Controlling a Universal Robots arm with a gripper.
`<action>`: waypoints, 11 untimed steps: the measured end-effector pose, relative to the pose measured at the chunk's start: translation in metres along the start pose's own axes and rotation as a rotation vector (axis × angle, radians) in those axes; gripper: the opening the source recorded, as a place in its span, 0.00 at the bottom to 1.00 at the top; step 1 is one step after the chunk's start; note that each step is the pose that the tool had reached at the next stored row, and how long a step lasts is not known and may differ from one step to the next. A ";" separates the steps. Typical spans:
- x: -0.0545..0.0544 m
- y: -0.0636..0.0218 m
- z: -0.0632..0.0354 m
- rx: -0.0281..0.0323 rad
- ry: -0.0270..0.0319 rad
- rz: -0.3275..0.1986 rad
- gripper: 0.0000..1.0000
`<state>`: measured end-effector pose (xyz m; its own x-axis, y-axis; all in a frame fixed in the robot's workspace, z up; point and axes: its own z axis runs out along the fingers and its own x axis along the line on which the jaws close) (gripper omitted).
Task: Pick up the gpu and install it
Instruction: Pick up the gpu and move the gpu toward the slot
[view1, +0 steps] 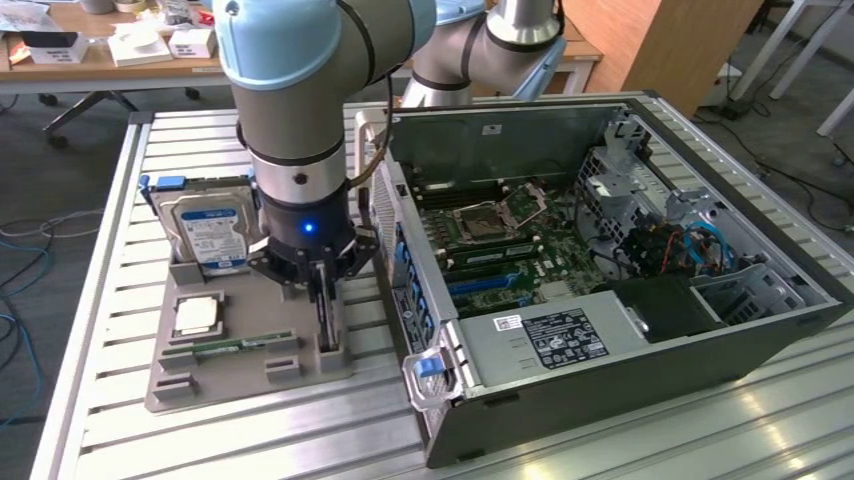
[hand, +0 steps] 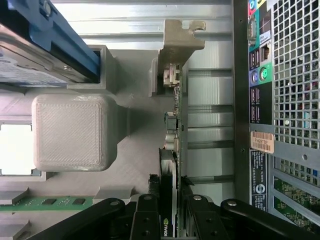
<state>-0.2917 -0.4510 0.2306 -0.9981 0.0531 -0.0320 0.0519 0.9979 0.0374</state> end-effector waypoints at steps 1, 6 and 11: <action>0.000 0.0000 -0.0014 0.0002 0.0001 0.000 0.26; 0.000 0.0005 -0.0124 0.0001 0.0000 0.000 0.26; -0.001 0.0011 -0.0289 -0.0006 -0.0001 0.000 0.26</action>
<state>-0.2917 -0.4510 0.2595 -0.9981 0.0532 -0.0321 0.0519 0.9979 0.0380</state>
